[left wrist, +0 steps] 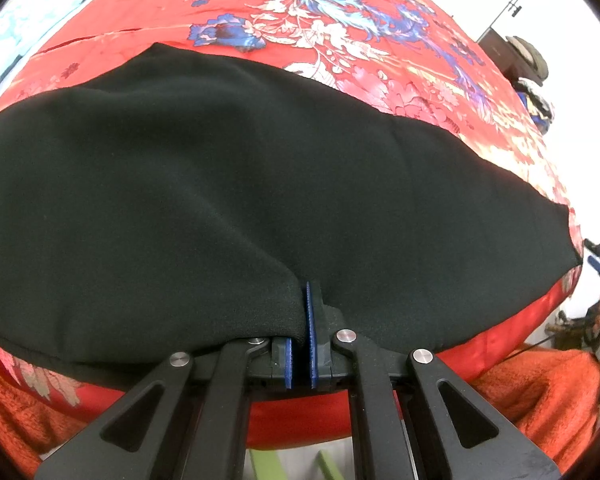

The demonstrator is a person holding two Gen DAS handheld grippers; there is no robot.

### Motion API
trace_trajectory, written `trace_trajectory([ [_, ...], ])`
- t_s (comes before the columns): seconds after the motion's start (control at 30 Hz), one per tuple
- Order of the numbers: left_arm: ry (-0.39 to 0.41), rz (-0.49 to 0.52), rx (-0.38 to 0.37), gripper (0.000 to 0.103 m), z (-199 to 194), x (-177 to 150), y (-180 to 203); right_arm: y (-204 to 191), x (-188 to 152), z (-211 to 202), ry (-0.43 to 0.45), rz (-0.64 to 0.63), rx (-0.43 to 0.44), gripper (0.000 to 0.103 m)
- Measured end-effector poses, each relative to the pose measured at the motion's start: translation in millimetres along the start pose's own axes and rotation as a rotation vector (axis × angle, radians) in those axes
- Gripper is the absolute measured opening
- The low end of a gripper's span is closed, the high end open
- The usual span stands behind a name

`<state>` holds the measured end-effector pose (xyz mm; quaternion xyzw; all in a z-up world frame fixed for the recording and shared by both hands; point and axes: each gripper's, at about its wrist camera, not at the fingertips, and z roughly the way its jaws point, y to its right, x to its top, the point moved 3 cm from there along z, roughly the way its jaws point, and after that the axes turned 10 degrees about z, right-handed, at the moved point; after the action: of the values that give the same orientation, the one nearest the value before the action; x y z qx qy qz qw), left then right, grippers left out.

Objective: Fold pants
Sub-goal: 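Release the trousers with both tools and lift them away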

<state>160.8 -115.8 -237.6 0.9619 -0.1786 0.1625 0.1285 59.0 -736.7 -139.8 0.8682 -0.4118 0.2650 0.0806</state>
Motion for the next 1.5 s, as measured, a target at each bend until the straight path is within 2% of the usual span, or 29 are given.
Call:
trace_trajectory([
  [0.07,0.003,0.000,0.002,0.004,-0.7,-0.4,0.1,-10.2,1.0,-27.7,0.086,-0.012,0.018,0.060],
  [0.1,0.006,0.002,0.005,0.004,-1.1,-0.6,0.7,-28.2,-2.5,-47.4,0.134,-0.044,0.053,0.061],
  [0.17,0.014,0.010,0.013,0.004,-2.0,-2.0,2.2,-62.0,-14.9,-65.3,0.146,-0.096,0.141,0.072],
  [0.23,0.013,0.019,0.020,0.004,-2.2,-3.5,3.8,-115.8,-43.8,-74.3,0.092,-0.193,0.264,0.075],
  [0.27,0.011,0.019,0.021,0.004,-2.6,-3.3,3.9,-151.8,-67.2,-74.5,0.034,-0.262,0.346,0.075],
  [0.33,0.010,0.020,0.021,0.004,-3.3,-2.5,3.8,-207.1,-110.1,-68.6,-0.059,-0.384,0.431,0.075],
  [0.43,0.016,0.032,0.031,0.004,-4.5,-3.7,5.7,-262.9,-164.8,-51.4,-0.144,-0.516,0.471,0.075],
  [0.47,0.017,0.042,0.033,0.004,-5.7,-5.1,6.4,-276.8,-184.7,-40.5,-0.182,-0.549,0.461,0.075],
  [0.53,0.001,0.060,0.015,0.006,-7.5,-8.9,6.2,-286.1,-212.3,-19.3,-0.244,-0.591,0.411,0.076],
  [0.57,-0.008,0.059,-0.011,0.007,-10.1,-11.6,3.5,-286.2,-220.5,-13.9,-0.234,-0.609,0.392,0.077],
  [0.6,-0.015,0.049,-0.034,0.013,-14.4,-14.5,0.0,-285.3,-223.7,-16.8,-0.189,-0.620,0.409,0.081],
  [0.73,-0.043,-0.057,-0.099,0.039,-42.5,-37.8,-30.5,-285.4,-222.8,-15.7,-0.213,-0.584,0.426,0.088],
  [0.77,-0.035,-0.094,-0.096,0.039,-51.7,-44.7,-42.6,-282.8,-222.2,-13.0,-0.216,-0.572,0.431,0.092],
  [0.87,0.028,-0.219,-0.041,0.039,-76.0,-54.9,-91.2,-286.9,-226.0,-12.8,-0.197,-0.587,0.428,0.102],
  [0.97,0.111,-0.342,0.073,0.040,-85.1,-45.8,-142.2,-293.2,-235.1,-10.2,-0.147,-0.654,0.379,0.103],
  [1.03,0.126,-0.298,0.148,0.040,-77.1,-32.1,-155.9,-291.2,-233.3,-9.3,-0.146,-0.628,0.386,0.103],
  [1.13,0.067,-0.121,0.269,0.039,-60.0,-19.7,-149.3,-292.6,-229.0,-11.5,-0.157,-0.626,0.382,0.103],
  [1.17,0.067,-0.117,0.271,0.039,-63.6,-21.4,-150.8,-292.2,-226.2,-14.9,-0.159,-0.612,0.382,0.103],
  [1.2,0.084,-0.143,0.240,0.042,-69.8,-24.3,-154.2,-291.9,-223.9,-18.6,-0.156,-0.598,0.390,0.102],
  [1.23,0.102,-0.188,0.187,0.053,-77.8,-28.4,-161.3,-291.4,-220.7,-26.1,-0.142,-0.578,0.419,0.102],
  [1.27,0.124,-0.247,0.152,0.059,-86.5,-32.4,-174.9,-290.8,-217.9,-36.7,-0.114,-0.566,0.456,0.102],
  [1.3,0.152,-0.304,0.148,0.067,-94.2,-35.7,-189.4,-291.9,-216.4,-42.8,-0.095,-0.570,0.470,0.102],
  [1.37,0.205,-0.402,0.179,0.068,-106.6,-41.0,-225.6,-295.4,-218.3,-57.4,-0.056,-0.594,0.515,0.103],
  [1.4,0.206,-0.427,0.195,0.068,-106.8,-41.4,-240.0,-299.4,-221.6,-63.8,-0.040,-0.615,0.546,0.103],
  [1.47,0.142,-0.409,0.203,0.067,-90.5,-38.4,-258.9,-312.7,-237.7,-64.3,-0.072,-0.685,0.578,0.103],
  [1.5,0.080,-0.359,0.253,0.055,-78.7,-36.6,-263.5,-317.3,-246.3,-61.2,-0.088,-0.717,0.563,0.103],
])
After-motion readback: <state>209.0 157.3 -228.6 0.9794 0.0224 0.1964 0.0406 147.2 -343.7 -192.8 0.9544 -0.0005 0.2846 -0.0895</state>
